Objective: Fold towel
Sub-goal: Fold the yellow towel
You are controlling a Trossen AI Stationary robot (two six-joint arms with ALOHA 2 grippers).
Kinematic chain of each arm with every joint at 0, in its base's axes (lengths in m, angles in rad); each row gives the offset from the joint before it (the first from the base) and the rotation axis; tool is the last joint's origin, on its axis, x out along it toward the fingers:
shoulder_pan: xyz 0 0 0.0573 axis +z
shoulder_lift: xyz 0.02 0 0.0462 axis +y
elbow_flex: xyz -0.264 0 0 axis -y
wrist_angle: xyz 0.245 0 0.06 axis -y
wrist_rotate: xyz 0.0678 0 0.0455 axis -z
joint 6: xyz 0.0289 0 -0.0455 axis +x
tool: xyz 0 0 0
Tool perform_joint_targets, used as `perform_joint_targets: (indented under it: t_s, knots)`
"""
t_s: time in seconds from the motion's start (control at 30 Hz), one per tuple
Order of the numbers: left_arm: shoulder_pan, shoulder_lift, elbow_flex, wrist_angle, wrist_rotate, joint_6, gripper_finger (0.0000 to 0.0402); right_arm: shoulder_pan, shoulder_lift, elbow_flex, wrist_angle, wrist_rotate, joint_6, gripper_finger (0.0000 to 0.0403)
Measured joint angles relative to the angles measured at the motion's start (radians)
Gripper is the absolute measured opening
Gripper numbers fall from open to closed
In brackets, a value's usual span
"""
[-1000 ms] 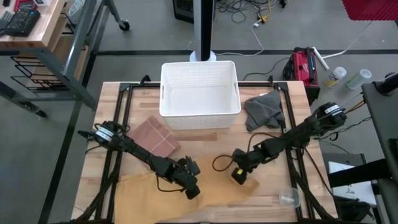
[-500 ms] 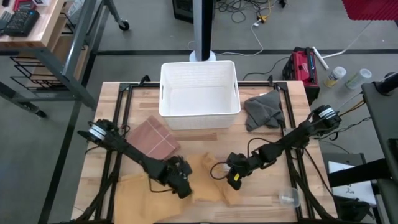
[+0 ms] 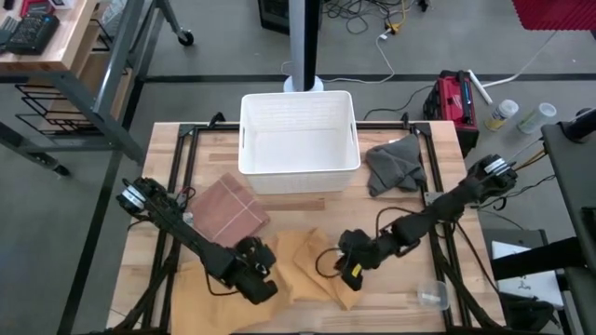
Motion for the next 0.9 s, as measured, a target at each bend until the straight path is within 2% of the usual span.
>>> perform_joint_targets:
  t_s: [0.17, 0.27, 0.47, 0.67, 0.9]
  knots:
    - [0.000, 0.000, 0.001, 0.072, -0.004, 0.049, 0.0000, 0.081, 0.032, 0.164, -0.326, 0.194, -0.001, 0.0077]
    - [0.000, 0.000, 0.001, 0.104, -0.005, 0.079, 0.0000, 0.133, 0.077, 0.244, -0.456, 0.238, 0.006, 0.0085]
    - [0.000, -0.001, 0.001, 0.157, -0.005, 0.109, 0.0000, 0.202, 0.227, 0.325, -0.506, 0.229, -0.007, 0.0116]
    - [0.002, 0.004, 0.001, 0.273, -0.006, 0.180, 0.0000, 0.195, 0.372, 0.394, -0.506, 0.194, -0.007, 0.0171]
    - [0.026, 0.078, 0.001, 0.289, 0.020, 0.204, 0.0000, 0.170, 0.428, 0.456, -0.503, 0.148, -0.056, 0.0235]
